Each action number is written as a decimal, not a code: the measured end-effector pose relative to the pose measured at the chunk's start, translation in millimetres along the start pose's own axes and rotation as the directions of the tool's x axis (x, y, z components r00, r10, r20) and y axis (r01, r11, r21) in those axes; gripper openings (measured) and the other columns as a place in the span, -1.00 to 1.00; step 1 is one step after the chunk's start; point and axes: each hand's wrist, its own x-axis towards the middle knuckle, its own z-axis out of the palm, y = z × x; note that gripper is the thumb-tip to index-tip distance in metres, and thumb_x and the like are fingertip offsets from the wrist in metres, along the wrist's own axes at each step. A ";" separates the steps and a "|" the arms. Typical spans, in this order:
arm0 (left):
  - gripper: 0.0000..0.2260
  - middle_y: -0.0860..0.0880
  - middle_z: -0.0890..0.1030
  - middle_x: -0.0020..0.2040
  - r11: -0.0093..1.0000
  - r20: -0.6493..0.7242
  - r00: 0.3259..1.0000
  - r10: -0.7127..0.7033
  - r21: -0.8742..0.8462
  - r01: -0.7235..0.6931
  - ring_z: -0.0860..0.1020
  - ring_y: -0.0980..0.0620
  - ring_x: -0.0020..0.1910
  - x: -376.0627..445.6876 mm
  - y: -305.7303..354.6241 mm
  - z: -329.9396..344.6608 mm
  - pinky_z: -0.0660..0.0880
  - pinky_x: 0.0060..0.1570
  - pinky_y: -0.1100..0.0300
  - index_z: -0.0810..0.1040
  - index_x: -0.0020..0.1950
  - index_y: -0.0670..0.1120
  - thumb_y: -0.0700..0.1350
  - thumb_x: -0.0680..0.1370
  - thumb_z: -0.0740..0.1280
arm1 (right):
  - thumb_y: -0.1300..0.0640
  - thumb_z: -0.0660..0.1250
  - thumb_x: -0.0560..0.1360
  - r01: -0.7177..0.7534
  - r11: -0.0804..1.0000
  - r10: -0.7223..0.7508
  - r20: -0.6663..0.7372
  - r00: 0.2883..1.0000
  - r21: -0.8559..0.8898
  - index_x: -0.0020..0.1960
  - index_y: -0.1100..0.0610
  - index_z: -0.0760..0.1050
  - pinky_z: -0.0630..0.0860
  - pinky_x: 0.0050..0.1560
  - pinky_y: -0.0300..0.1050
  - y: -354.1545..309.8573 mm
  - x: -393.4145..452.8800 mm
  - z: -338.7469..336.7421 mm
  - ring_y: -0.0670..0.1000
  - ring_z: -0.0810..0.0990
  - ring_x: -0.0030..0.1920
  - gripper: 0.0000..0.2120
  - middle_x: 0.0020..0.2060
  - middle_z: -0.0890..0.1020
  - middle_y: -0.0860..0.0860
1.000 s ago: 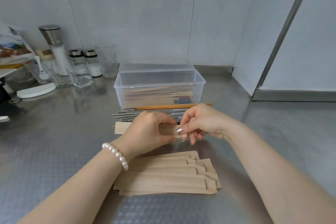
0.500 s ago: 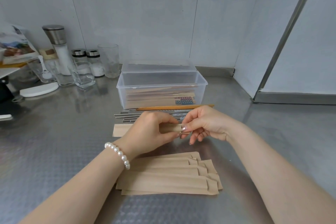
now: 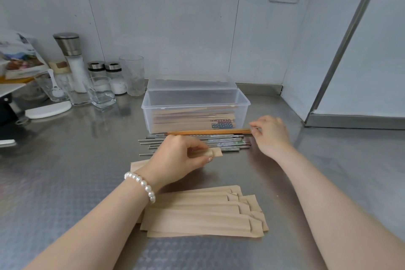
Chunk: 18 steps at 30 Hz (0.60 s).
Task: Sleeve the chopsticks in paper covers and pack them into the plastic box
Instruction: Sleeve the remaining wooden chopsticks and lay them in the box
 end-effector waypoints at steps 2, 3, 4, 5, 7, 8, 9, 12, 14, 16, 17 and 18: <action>-0.83 0.15 0.60 -0.22 1.000 0.017 1.000 0.004 0.002 -0.004 0.51 0.31 -0.27 0.0 0.6 1.4 0.37 -0.21 0.53 0.65 -0.05 -0.02 -0.01 0.39 0.44 | 0.04 0.09 0.60 -0.019 0.991 0.028 0.067 0.997 -0.136 0.35 0.00 0.39 0.15 0.32 0.01 0.1 0.9 5.6 0.14 0.20 0.37 -0.66 0.37 0.36 0.06; -0.83 0.14 0.61 -0.22 1.000 0.022 1.000 0.007 0.000 -0.007 0.51 0.31 -0.27 -0.1 0.7 1.8 0.36 -0.22 0.53 0.65 -0.06 -0.02 -0.01 0.39 0.44 | 0.01 0.06 0.61 -0.016 0.984 0.035 0.100 0.994 -0.180 0.38 -0.02 0.34 0.11 0.34 0.03 -0.8 1.0 7.3 0.13 0.15 0.40 -0.64 0.41 0.30 0.06; -0.82 0.13 0.62 -0.20 1.000 0.027 1.000 0.010 0.000 -0.010 0.51 0.29 -0.27 -0.2 0.5 2.0 0.38 -0.22 0.51 0.65 -0.06 -0.02 0.00 0.39 0.44 | 0.00 0.04 0.61 -0.012 0.979 0.040 0.129 0.991 -0.205 0.39 -0.03 0.32 0.09 0.35 0.05 -1.3 1.5 9.4 0.13 0.11 0.42 -0.64 0.43 0.26 0.06; -0.82 0.11 0.64 -0.19 1.000 0.032 0.999 0.013 0.002 -0.013 0.53 0.27 -0.25 -0.3 0.3 1.9 0.41 -0.20 0.47 0.65 -0.05 -0.02 0.00 0.39 0.44 | -0.01 0.04 0.61 -0.006 0.977 0.039 0.151 0.988 -0.212 0.36 -0.04 0.35 0.09 0.34 0.05 -1.2 2.0 10.8 0.12 0.10 0.43 -0.65 0.43 0.26 0.07; -0.81 0.09 0.65 -0.17 1.000 0.040 0.999 0.014 0.004 -0.014 0.54 0.23 -0.23 -0.5 -0.1 1.5 0.45 -0.16 0.40 0.65 -0.04 -0.02 0.00 0.40 0.44 | -0.01 0.11 0.59 -0.007 0.988 0.031 0.152 0.988 -0.155 0.26 -0.07 0.44 0.11 0.31 0.01 -0.3 3.0 10.7 0.11 0.14 0.40 -0.72 0.38 0.33 0.05; -0.81 0.10 0.64 -0.18 1.000 0.042 0.999 0.014 0.002 -0.014 0.53 0.24 -0.24 -0.6 -0.3 1.1 0.45 -0.17 0.41 0.65 -0.04 -0.02 0.00 0.40 0.44 | 0.00 0.18 0.57 -0.011 0.994 0.024 0.131 0.991 -0.106 0.20 -0.08 0.48 0.11 0.30 -0.01 0.6 3.3 9.7 0.10 0.17 0.38 -0.76 0.35 0.36 0.04; -0.81 0.12 0.62 -0.20 1.000 0.043 0.999 0.015 0.000 -0.015 0.52 0.25 -0.25 -0.6 0.0 0.8 0.43 -0.19 0.44 0.65 -0.04 -0.02 0.00 0.40 0.44 | 0.02 0.24 0.54 -0.012 0.998 0.019 0.113 0.993 -0.058 0.14 -0.08 0.52 0.12 0.28 -0.03 1.0 3.4 8.0 0.09 0.19 0.37 -0.80 0.33 0.38 0.02; -0.80 0.17 0.59 -0.22 1.000 0.055 0.998 0.022 0.002 -0.022 0.51 0.30 -0.27 -0.3 0.4 0.0 0.39 -0.22 0.50 0.64 -0.02 -0.01 0.01 0.40 0.44 | 0.09 0.36 0.46 -0.010 0.999 0.005 0.122 0.993 0.041 -0.04 -0.06 0.56 0.14 0.18 -0.10 3.1 3.1 2.9 0.08 0.25 0.30 -0.90 0.23 0.45 -0.01; -0.79 0.16 0.59 -0.21 1.000 0.069 0.997 0.019 0.005 -0.019 0.51 0.30 -0.25 -0.4 0.5 -0.2 0.41 -0.20 0.48 0.64 -0.01 0.00 0.02 0.40 0.43 | 0.12 0.38 0.45 0.009 0.996 -0.022 0.149 0.989 0.086 -0.13 -0.08 0.52 0.14 0.12 -0.11 5.2 1.6 0.7 0.08 0.28 0.26 -0.90 0.16 0.48 -0.02; -0.79 0.14 0.61 -0.20 1.000 0.071 0.997 0.012 0.006 -0.013 0.52 0.28 -0.24 -0.6 -0.3 -0.2 0.43 -0.18 0.46 0.64 -0.01 0.00 0.01 0.39 0.44 | 0.13 0.40 0.44 0.029 0.987 -0.056 0.169 0.984 0.158 -0.21 -0.10 0.50 0.17 0.20 -0.07 7.4 0.8 -0.3 0.09 0.30 0.24 -0.85 0.08 0.50 -0.04; -0.78 0.13 0.62 -0.19 1.000 0.067 0.998 0.009 0.009 -0.009 0.53 0.26 -0.24 -0.7 -0.8 -0.3 0.44 -0.16 0.44 0.64 0.00 -0.01 0.01 0.39 0.44 | 0.14 0.41 0.43 0.034 0.978 -0.070 0.167 0.984 0.205 -0.24 -0.10 0.50 0.19 0.26 -0.02 8.1 0.6 -0.4 0.09 0.31 0.24 -0.82 0.03 0.50 -0.05; -0.78 0.10 0.64 -0.17 1.000 0.062 0.998 0.004 0.011 -0.004 0.54 0.24 -0.23 -0.5 -1.5 -0.1 0.46 -0.15 0.41 0.64 0.00 -0.01 0.01 0.39 0.44 | 0.16 0.43 0.42 0.035 0.968 -0.076 0.158 0.984 0.248 -0.26 -0.11 0.51 0.20 0.31 0.03 8.7 0.5 -0.8 0.09 0.33 0.23 -0.81 -0.01 0.50 -0.06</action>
